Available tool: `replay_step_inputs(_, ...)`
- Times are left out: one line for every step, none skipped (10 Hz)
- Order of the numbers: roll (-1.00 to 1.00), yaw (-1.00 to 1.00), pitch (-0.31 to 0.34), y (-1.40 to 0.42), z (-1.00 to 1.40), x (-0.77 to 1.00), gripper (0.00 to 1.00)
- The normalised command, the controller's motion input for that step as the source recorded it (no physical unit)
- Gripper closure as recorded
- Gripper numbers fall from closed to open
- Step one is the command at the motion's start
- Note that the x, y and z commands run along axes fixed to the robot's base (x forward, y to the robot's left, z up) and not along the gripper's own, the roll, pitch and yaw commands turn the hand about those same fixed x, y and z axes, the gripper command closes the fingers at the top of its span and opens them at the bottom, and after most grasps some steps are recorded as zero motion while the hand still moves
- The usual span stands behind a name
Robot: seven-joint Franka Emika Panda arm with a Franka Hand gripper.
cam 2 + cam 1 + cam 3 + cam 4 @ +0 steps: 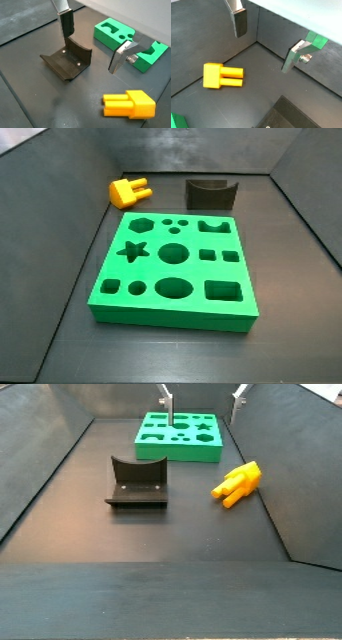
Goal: Pick up the 3 prong object. Move up. Place the 3 prong object on the fixture. Regrasp the 3 prong object. Move to above the board. Insert the 3 prong object.
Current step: Pick up the 3 prong object.
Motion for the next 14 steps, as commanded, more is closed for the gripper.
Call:
replay_step_inputs(0.00, 0.00, 0.011, -0.05, -0.08, 0.06, 0.00)
replay_step_inputs(0.04, -0.35, -0.094, 0.12, -0.29, -0.71, 0.00)
replay_step_inputs(0.01, -0.81, 0.000, 0.08, -0.54, -0.37, 0.00)
replay_step_inputs(0.00, -1.00, 0.000, 0.04, -0.82, -0.09, 0.00)
replay_step_inputs(-0.05, -1.00, 0.000, 0.00, -0.96, -0.12, 0.00)
replay_step_inputs(-0.06, -0.93, 0.000, 0.00, -0.96, -0.21, 0.00)
replay_step_inputs(-0.13, -0.89, 0.000, 0.00, -0.80, -0.14, 0.00)
replay_step_inputs(-0.14, -0.91, -0.061, 0.00, -0.67, -0.11, 0.00)
replay_step_inputs(-0.18, -0.83, -0.023, -0.02, -0.70, -0.16, 0.00)
replay_step_inputs(-0.16, -0.66, -0.066, -0.06, -0.70, -0.31, 0.00)
replay_step_inputs(-0.11, -0.48, -0.137, -0.12, -0.71, -0.43, 0.00)
replay_step_inputs(-0.09, -0.38, -0.236, -0.19, -0.73, -0.42, 0.00)
replay_step_inputs(-0.08, -0.46, -0.293, -0.25, -0.66, -0.39, 0.00)
replay_step_inputs(-0.11, -0.54, -0.323, -0.15, -0.55, -0.26, 0.00)
